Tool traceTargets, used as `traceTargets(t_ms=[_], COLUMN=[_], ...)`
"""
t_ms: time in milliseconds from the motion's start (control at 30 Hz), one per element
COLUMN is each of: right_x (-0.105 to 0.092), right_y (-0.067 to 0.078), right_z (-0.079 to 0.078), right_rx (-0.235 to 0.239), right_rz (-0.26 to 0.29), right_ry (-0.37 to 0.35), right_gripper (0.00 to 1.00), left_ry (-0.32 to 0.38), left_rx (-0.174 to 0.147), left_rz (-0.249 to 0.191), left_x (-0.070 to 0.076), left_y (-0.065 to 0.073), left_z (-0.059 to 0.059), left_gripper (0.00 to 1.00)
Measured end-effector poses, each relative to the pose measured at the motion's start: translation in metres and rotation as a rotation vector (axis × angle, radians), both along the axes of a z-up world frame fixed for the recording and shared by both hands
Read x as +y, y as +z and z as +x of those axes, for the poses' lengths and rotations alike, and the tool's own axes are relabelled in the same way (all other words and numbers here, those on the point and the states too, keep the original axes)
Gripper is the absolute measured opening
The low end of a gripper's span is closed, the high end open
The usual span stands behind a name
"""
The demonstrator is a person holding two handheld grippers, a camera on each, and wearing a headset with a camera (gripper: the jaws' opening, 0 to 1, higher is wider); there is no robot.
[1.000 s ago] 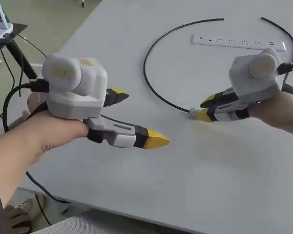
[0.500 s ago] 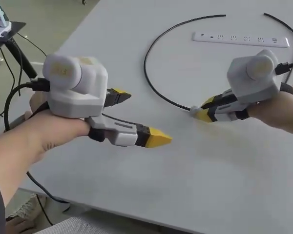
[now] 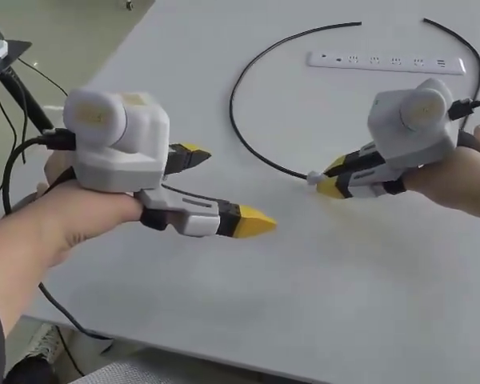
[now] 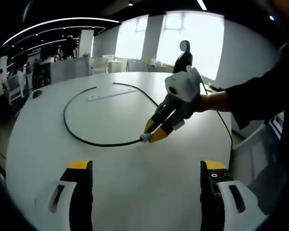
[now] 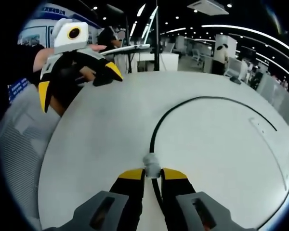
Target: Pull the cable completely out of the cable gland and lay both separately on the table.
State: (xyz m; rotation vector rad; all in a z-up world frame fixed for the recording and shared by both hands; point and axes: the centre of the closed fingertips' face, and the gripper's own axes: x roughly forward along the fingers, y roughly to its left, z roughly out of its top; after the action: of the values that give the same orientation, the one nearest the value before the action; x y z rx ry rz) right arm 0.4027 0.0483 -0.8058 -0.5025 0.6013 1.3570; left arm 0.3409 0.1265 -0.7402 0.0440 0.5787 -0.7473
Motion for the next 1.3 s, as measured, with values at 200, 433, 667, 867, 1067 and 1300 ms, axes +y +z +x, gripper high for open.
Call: traceTargets(t_ms=[200,433,667,867,1067,1300], right_x=[-0.010,-0.023,-0.034,-0.036,-0.035,-0.033], right_y=[0.021,0.039,0.058,0.071,0.086,0.095], right_z=[-0.019,-0.041,-0.063,-0.078,-0.095,-0.101], right_rx=[0.006,0.002,0.006,0.012,0.012,0.000], right_rz=[0.038,0.058,0.085,0.100,0.131,0.151], right_ry=[0.060,0.113,0.145,0.163,0.191,0.211], right_gripper=[0.08,0.08,0.08,0.08,0.08,0.08], left_ry=[-0.048,-0.138,-0.242,-0.325,-0.385,-0.417], left_rx=[-0.044,-0.076,-0.104,-0.096,-0.088,-0.060], left_rz=[-0.067,-0.143,-0.283,-0.314,-0.293,-0.318], left_x=[-0.015,-0.043,-0.072,-0.094,-0.103,-0.112], left_y=[0.011,0.022,0.038,0.041,0.035,0.034], left_z=[0.006,0.010,0.006,-0.004,-0.014,-0.022], left_gripper=[0.87,0.70,0.60,0.51,0.48,0.41])
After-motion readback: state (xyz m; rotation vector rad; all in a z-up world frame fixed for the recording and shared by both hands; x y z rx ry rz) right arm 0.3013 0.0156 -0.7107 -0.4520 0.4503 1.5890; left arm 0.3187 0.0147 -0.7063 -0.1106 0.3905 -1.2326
